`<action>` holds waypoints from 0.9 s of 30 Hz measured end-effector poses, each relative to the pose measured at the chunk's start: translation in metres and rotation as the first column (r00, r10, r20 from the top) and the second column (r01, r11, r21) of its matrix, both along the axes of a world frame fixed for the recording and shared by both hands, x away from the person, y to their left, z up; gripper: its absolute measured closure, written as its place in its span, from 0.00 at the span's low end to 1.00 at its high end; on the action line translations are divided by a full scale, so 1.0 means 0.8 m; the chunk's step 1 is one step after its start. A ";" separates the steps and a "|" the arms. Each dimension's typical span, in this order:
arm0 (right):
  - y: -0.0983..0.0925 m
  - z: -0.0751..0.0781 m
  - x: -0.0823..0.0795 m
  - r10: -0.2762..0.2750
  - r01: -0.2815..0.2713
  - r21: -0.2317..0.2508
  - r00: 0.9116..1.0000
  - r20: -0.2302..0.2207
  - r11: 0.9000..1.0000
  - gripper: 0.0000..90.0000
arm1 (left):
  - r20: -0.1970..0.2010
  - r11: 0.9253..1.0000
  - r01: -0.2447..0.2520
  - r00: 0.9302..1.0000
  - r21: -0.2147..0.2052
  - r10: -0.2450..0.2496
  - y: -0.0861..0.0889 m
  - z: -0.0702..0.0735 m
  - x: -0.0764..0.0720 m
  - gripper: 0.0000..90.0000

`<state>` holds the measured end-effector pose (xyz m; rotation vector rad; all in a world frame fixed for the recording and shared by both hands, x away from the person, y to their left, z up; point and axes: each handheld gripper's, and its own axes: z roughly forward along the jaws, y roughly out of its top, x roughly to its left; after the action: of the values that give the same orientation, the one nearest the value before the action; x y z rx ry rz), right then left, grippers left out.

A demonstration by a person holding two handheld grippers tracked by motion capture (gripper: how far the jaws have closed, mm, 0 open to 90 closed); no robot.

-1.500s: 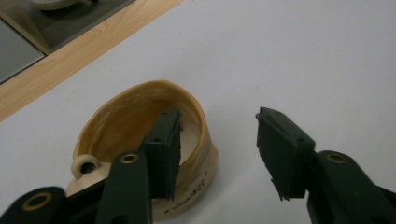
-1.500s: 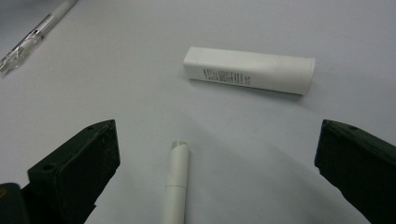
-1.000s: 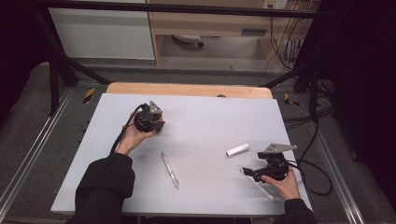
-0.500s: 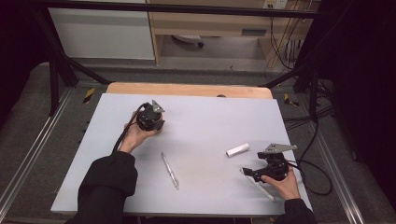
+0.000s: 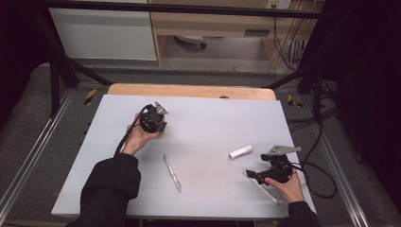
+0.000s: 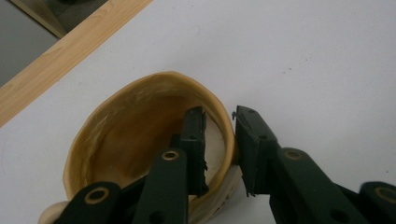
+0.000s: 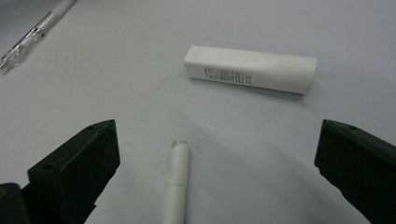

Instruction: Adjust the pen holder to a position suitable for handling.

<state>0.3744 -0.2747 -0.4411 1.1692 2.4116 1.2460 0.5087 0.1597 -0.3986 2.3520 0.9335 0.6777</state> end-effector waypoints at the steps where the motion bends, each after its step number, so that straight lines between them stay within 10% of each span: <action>1: 0.000 0.000 0.000 0.001 -0.001 -0.001 1.000 0.000 1.000 0.01 | 0.009 1.000 0.000 1.000 0.000 0.000 0.000 0.000 0.000 0.82; 27: 0.000 0.000 0.000 0.000 0.000 0.001 1.000 -0.001 1.000 0.01 | -0.008 0.999 -0.038 0.999 -0.031 0.038 0.003 0.001 -0.027 0.89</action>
<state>0.3743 -0.2745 -0.4412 1.1697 2.4123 1.2468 0.4871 0.1617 -0.3980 2.3164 0.9869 0.6651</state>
